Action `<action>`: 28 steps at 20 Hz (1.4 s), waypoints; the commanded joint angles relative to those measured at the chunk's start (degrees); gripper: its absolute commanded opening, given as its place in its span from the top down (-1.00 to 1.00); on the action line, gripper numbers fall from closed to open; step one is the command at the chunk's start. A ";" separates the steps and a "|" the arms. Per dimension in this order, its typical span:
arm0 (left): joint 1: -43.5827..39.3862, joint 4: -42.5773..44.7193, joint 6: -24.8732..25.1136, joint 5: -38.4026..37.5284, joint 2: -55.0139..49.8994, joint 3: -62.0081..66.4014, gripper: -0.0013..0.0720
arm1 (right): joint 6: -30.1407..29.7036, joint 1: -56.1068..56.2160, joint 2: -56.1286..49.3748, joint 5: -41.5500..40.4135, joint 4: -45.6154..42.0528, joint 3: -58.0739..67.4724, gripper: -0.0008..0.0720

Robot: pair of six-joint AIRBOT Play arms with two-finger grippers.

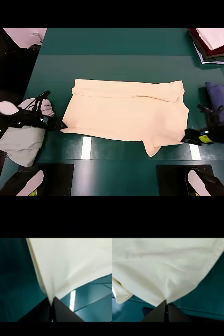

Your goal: Fold the shirts.

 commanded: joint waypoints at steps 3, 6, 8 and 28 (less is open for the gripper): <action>0.04 2.34 -8.00 -10.69 14.49 -1.25 0.91 | 2.10 0.09 12.35 10.03 -6.21 7.41 0.94; 0.04 -3.21 -7.80 -8.09 14.38 0.79 0.91 | 2.10 0.09 12.79 8.04 -6.05 11.78 0.94; 0.04 -3.04 -6.82 -3.48 12.00 3.34 0.91 | 1.88 0.15 8.41 5.46 -4.50 15.32 0.94; 0.07 -5.64 -5.09 13.70 -33.66 33.66 -0.95 | 1.05 9.16 -49.16 -16.44 12.94 57.72 -0.63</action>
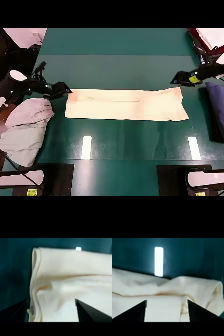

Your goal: Fold the shirts.

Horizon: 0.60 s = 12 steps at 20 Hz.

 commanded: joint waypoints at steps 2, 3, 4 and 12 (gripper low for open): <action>0.04 -0.70 -1.31 -7.21 -1.49 7.48 -0.46 | -1.20 -3.85 -4.57 5.35 6.62 7.23 -0.62; 0.02 -1.05 0.09 -10.54 -1.46 8.59 -0.03 | -2.95 -5.29 -3.78 8.04 6.58 6.54 -0.62; 0.02 -2.01 1.20 -12.61 -1.31 8.79 0.43 | -4.13 -6.71 -2.71 9.88 6.60 5.09 -0.62; -7.72 -2.01 2.03 -12.90 -1.27 8.74 0.90 | -15.04 -19.21 0.66 10.80 8.87 -14.64 -0.89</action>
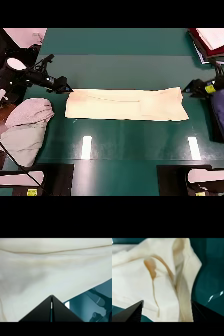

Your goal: Fold the shirts.

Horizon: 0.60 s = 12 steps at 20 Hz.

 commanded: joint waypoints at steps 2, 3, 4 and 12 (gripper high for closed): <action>-5.29 -0.04 0.28 1.88 -0.02 0.24 0.90 | -9.16 -5.09 -0.24 -2.08 4.44 -9.09 -0.89; -6.23 -0.04 0.15 2.29 -0.02 0.24 0.90 | -9.92 -5.73 -1.20 -1.88 5.77 -9.55 -0.89; -7.13 -0.02 0.15 2.58 -0.04 0.24 0.90 | -10.25 -6.10 -2.47 -1.38 6.56 -9.60 -0.89; -9.16 -0.09 -1.03 2.71 -0.09 0.24 0.90 | -12.37 -2.03 -7.89 -1.68 12.68 -9.49 -0.87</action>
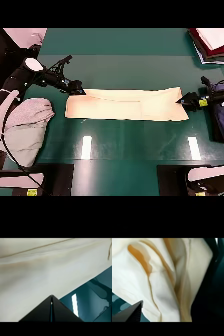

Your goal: Fold the shirts.

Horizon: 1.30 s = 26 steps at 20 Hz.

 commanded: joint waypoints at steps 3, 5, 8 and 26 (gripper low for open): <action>-0.55 -0.02 -2.29 0.13 -0.04 0.07 0.90 | -1.60 4.26 -1.11 -0.44 2.58 -0.24 -0.53; -0.96 0.07 -3.52 0.59 -0.22 0.07 0.90 | -1.60 5.51 -1.11 -0.24 2.60 -0.24 0.05; -4.50 0.42 -3.67 3.15 -0.83 0.11 0.91 | -1.60 6.32 -0.96 1.31 2.64 -0.24 0.90; -27.71 -0.44 -6.71 9.49 -28.11 24.90 0.90 | 18.45 29.73 12.74 12.44 2.60 31.32 0.95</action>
